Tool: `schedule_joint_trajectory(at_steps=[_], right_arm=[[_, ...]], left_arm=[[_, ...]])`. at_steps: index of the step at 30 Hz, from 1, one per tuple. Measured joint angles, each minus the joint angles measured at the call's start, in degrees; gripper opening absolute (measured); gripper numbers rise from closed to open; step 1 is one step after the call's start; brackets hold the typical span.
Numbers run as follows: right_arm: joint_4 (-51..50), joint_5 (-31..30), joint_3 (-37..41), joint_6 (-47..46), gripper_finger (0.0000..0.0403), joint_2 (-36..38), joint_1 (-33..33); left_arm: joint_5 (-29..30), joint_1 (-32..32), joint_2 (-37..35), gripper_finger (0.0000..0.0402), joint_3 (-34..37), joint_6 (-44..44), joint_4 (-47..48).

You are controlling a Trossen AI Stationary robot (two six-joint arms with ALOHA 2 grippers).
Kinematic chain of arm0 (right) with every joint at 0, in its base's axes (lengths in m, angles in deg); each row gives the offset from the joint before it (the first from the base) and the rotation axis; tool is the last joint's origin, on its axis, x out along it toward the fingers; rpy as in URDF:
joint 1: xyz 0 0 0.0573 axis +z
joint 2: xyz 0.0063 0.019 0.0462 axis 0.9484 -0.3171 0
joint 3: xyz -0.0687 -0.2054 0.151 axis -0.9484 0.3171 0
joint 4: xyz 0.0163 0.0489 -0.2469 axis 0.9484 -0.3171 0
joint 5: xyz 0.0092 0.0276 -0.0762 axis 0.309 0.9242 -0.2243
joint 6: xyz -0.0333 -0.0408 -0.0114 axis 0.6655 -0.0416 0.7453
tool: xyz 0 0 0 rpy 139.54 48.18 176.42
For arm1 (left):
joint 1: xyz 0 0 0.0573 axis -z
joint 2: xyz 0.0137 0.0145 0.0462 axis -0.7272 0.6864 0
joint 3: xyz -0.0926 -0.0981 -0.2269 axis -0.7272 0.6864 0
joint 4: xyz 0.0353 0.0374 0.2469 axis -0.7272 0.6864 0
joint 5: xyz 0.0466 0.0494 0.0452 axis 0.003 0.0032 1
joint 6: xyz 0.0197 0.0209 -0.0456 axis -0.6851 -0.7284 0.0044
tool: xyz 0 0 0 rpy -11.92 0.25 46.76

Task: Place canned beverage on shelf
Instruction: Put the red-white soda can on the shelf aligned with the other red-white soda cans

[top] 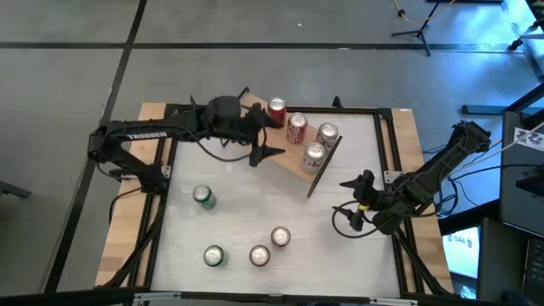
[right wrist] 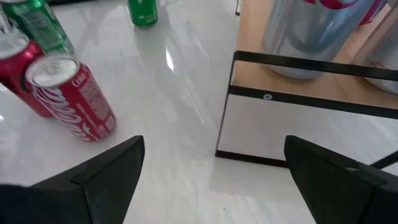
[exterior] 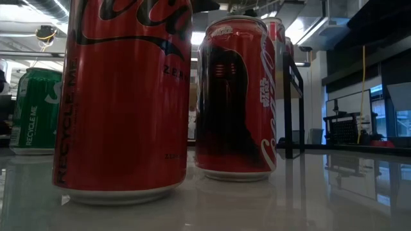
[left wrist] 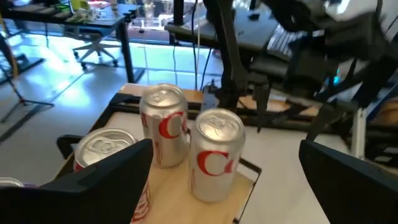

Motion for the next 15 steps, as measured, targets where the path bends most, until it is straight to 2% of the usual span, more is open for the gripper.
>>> schedule_joint_trajectory(at_steps=[6, 15], right_arm=[[6.9, 0.5, 0.0, 2.8, 0.0381, 0.0, 0.0], [27.8, 6.4, 0.0, 23.4, 0.0381, 0.0, 0.0]], left_arm=[[9.0, 5.7, -1.5, 0.0393, -0.1, -2.2, 4.0], [16.5, 15.1, -3.5, 0.0392, 0.0, -1.6, 9.3]])
